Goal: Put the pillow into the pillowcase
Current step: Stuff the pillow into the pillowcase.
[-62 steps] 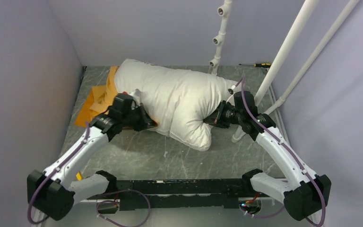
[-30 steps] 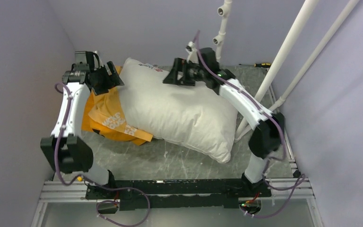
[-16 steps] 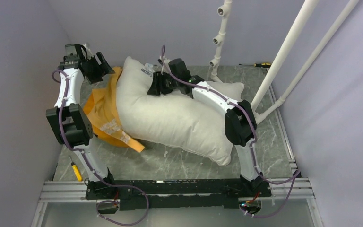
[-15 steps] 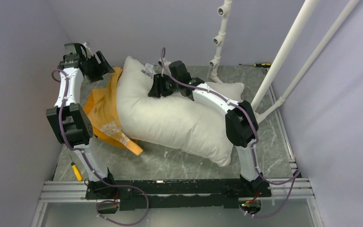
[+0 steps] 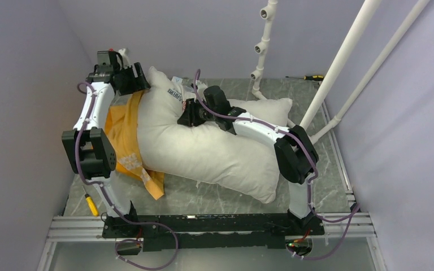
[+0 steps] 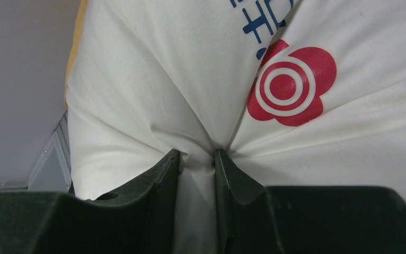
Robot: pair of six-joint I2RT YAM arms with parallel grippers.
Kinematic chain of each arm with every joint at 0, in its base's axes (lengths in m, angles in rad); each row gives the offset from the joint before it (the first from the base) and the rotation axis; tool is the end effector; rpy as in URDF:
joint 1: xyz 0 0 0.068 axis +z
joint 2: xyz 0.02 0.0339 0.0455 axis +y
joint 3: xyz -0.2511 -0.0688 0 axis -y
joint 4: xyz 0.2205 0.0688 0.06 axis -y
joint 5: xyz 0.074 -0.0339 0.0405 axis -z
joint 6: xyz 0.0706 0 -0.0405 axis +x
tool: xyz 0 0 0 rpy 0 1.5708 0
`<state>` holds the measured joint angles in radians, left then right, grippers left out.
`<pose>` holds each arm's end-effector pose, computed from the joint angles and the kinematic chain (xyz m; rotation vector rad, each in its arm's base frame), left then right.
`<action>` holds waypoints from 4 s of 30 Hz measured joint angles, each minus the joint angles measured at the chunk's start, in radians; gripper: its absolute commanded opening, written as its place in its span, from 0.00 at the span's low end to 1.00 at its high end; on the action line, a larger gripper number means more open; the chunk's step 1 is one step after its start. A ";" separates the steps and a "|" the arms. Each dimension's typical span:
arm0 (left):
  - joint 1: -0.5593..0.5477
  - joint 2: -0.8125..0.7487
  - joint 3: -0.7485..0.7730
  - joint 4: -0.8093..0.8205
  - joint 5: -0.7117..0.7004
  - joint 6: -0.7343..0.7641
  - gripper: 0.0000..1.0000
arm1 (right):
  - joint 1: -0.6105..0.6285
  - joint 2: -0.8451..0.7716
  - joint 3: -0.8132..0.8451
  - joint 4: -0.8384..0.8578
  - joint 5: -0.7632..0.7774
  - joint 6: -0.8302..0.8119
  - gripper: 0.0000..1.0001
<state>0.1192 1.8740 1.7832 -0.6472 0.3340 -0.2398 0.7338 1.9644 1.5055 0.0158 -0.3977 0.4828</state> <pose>0.4238 0.0275 0.2982 -0.2412 2.2869 -0.4470 0.3279 0.3325 0.2419 -0.5440 2.1108 1.1389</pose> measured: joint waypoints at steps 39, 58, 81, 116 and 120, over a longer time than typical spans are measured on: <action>-0.145 0.053 0.097 0.015 -0.560 0.225 0.57 | 0.002 0.000 -0.026 0.051 -0.005 0.026 0.32; -0.005 0.055 0.093 -0.003 -0.259 0.132 0.00 | 0.005 -0.003 -0.004 0.012 -0.004 0.025 0.56; -0.003 -0.144 -0.052 0.014 -0.077 0.009 0.00 | -0.036 0.013 0.243 -0.094 0.093 -0.019 1.00; 0.005 -0.193 -0.102 0.008 -0.042 -0.026 0.00 | -0.068 0.544 0.810 0.024 -0.112 0.153 0.00; 0.012 -0.211 -0.102 0.008 -0.042 -0.037 0.00 | -0.060 0.392 0.546 0.121 -0.140 0.164 0.00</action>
<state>0.1310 1.6627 1.6810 -0.6395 0.2916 -0.2764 0.6743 2.3562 2.0510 0.1368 -0.5381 0.6472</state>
